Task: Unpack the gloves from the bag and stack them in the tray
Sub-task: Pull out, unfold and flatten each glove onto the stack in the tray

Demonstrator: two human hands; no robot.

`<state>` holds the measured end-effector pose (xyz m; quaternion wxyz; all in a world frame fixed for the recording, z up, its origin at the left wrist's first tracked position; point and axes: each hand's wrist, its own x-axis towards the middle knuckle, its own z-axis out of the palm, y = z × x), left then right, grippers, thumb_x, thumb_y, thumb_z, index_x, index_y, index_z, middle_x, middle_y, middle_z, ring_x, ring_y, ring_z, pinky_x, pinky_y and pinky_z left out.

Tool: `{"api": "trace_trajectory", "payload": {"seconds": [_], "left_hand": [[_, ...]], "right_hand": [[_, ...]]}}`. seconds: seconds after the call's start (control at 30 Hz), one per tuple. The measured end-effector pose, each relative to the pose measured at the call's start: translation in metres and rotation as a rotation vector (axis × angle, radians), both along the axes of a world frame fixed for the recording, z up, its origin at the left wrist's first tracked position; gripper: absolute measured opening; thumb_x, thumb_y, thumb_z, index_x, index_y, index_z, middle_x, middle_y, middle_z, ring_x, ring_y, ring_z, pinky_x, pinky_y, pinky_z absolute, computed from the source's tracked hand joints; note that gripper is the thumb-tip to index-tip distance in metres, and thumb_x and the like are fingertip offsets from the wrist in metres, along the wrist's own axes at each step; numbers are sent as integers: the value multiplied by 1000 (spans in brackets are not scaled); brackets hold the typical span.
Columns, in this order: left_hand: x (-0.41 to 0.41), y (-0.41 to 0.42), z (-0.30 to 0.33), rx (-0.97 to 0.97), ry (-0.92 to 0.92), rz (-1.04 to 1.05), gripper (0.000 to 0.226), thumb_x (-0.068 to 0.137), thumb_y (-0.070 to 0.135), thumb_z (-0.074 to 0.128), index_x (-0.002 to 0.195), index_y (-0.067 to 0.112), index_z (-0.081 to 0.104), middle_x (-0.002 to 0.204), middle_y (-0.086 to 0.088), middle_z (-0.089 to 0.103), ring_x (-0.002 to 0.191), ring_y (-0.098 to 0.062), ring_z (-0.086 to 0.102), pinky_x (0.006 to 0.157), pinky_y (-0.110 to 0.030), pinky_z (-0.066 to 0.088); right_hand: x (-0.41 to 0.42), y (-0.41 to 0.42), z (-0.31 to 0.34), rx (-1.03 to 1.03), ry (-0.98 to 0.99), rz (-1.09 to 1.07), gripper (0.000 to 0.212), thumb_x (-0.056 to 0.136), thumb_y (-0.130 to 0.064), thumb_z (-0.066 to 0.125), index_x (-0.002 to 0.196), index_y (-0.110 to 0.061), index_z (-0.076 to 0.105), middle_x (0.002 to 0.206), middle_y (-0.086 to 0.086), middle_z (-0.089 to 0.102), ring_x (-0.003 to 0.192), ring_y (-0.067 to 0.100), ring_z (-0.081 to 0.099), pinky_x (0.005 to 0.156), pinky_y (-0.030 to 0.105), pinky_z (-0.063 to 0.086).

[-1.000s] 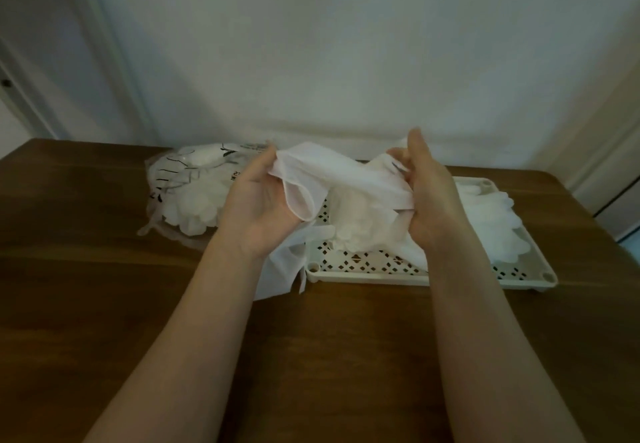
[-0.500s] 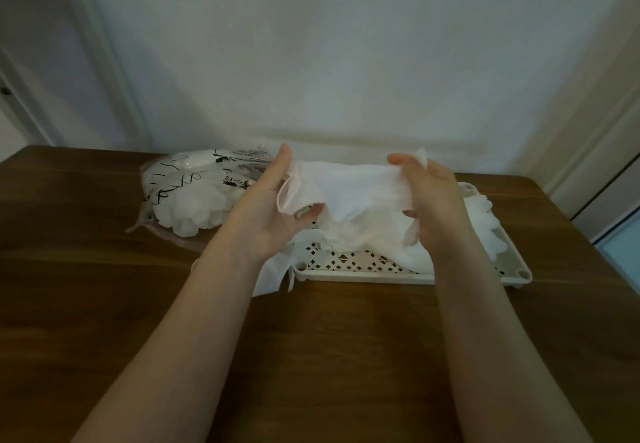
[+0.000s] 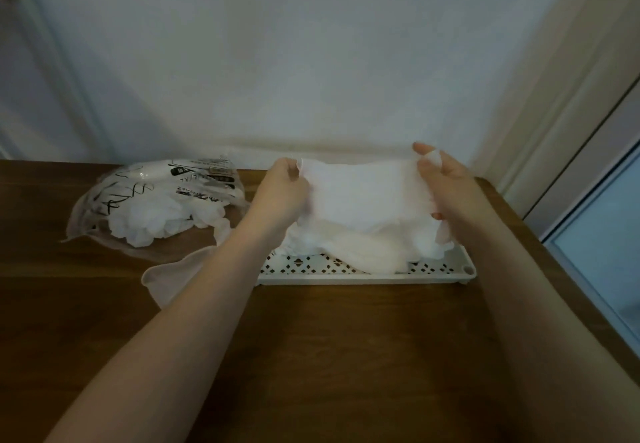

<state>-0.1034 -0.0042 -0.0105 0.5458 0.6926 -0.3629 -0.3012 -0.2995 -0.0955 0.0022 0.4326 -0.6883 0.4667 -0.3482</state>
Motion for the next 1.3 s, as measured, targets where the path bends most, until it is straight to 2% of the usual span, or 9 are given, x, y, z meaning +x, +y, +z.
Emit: {"api": "trace_trajectory", "payload": {"seconds": [0.13, 0.23, 0.3, 0.53, 0.73, 0.9, 1.07, 1.17, 1.3], "left_hand": [[-9, -2, -10, 130, -237, -34, 47, 94, -5, 36, 127, 29, 32, 82, -5, 52, 65, -19, 52, 60, -39, 56], [-10, 2, -12, 160, -341, -73, 46, 91, -10, 31, 108, 26, 54, 108, -3, 48, 73, -21, 52, 56, -36, 55], [-12, 4, -14, 123, -297, -93, 45, 93, -6, 30, 95, 24, 63, 119, -2, 49, 80, -22, 52, 53, -29, 50], [-18, 12, -8, -90, -182, -173, 33, 94, 22, 53, 127, 25, 54, 133, 3, 48, 71, -10, 56, 47, -14, 43], [-14, 3, -17, 172, -478, -217, 51, 93, 20, 55, 141, 24, 38, 148, 2, 34, 70, -6, 54, 41, -8, 41], [-7, 0, -21, 229, -572, -206, 54, 92, 20, 56, 142, 24, 36, 147, 0, 36, 78, -7, 58, 56, -12, 46], [-4, -1, -23, 242, -627, -237, 57, 90, 23, 59, 142, 25, 36, 147, 1, 37, 89, -15, 62, 67, -22, 51], [-6, -1, -21, 263, -700, -252, 58, 91, 26, 58, 143, 22, 34, 148, 0, 34, 84, -16, 64, 70, -26, 53], [-2, -6, -27, 434, -1028, -275, 60, 92, 38, 53, 142, 11, 32, 145, -8, 34, 118, -24, 50, 89, -35, 44]], "right_hand": [[-2, -11, -17, 11, 359, -7, 37, 102, -27, 32, 134, -22, 51, 123, 2, 55, 72, 12, 48, 54, 24, 41], [-5, -10, -20, -40, 370, 19, 34, 101, -22, 34, 125, -18, 58, 115, 8, 60, 70, 16, 50, 57, 26, 43], [-9, -9, -18, 2, 179, 25, 30, 99, -17, 41, 121, -20, 61, 109, 5, 63, 80, 20, 57, 65, 31, 49], [-29, -17, 2, 187, -536, 232, 38, 89, -1, 52, 122, -18, 57, 125, -7, 62, 102, 12, 64, 78, 27, 56], [-19, -27, -18, 15, 340, 59, 50, 89, -12, 60, 136, -19, 46, 135, 2, 49, 103, 17, 55, 82, 31, 51], [3, -1, -24, -447, 649, -142, 42, 93, -31, 54, 133, -21, 49, 153, 6, 27, 139, 29, 24, 113, 43, 20], [30, 31, -31, -758, 905, 398, 47, 98, -42, 38, 143, -26, 36, 156, -1, 20, 145, 16, 8, 117, 40, -6], [27, 27, -42, -659, 1134, 467, 54, 101, -44, 18, 151, -24, 9, 160, -1, 2, 146, 18, -5, 115, 47, -13], [11, 13, -59, -378, 1277, 388, 71, 91, -65, 11, 149, -31, -13, 158, 0, -17, 145, 27, -15, 111, 56, -17]]}}
